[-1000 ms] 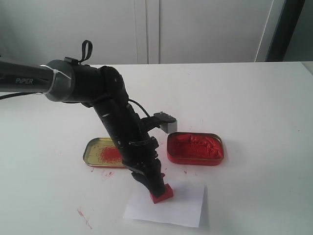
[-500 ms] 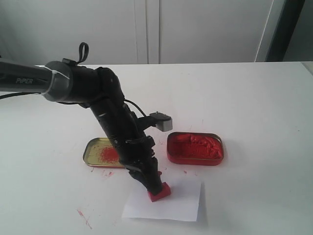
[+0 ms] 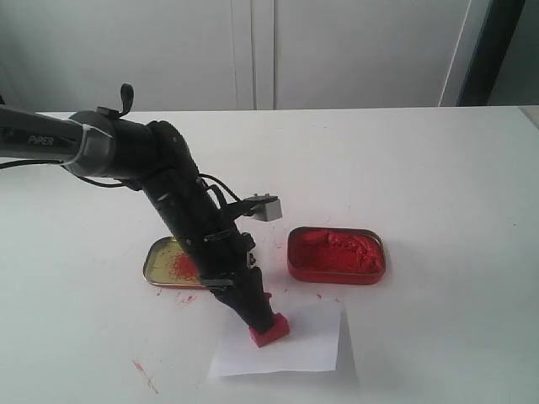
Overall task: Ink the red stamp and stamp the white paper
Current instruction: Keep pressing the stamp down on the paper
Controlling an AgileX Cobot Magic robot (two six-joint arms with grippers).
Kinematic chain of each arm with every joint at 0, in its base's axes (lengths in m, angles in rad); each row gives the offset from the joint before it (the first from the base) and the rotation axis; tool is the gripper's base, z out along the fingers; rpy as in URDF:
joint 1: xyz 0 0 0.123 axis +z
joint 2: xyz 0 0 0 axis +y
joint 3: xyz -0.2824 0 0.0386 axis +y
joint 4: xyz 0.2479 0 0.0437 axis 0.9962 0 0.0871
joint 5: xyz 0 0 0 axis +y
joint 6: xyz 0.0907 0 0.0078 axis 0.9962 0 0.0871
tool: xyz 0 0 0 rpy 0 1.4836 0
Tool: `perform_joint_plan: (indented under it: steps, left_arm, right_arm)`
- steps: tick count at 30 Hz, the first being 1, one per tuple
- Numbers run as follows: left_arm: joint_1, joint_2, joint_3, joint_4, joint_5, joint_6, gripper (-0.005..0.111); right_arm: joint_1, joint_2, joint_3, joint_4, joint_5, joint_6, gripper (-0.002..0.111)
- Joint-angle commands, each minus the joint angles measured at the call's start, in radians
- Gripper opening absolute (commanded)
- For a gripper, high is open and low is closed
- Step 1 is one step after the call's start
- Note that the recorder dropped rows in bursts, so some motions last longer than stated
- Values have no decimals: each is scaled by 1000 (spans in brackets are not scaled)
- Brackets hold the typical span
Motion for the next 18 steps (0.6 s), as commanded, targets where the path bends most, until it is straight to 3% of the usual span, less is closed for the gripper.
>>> perform_joint_plan:
  steps: [1,18]
  left_arm:
    - [4,-1,-2,-32,26,19,0]
    - [4,-42,-2,-32,29,21,0]
  right_arm:
    - [-2,-4,6,0,-16,5,0]
    - [-2,-4,6,0,-16,5,0]
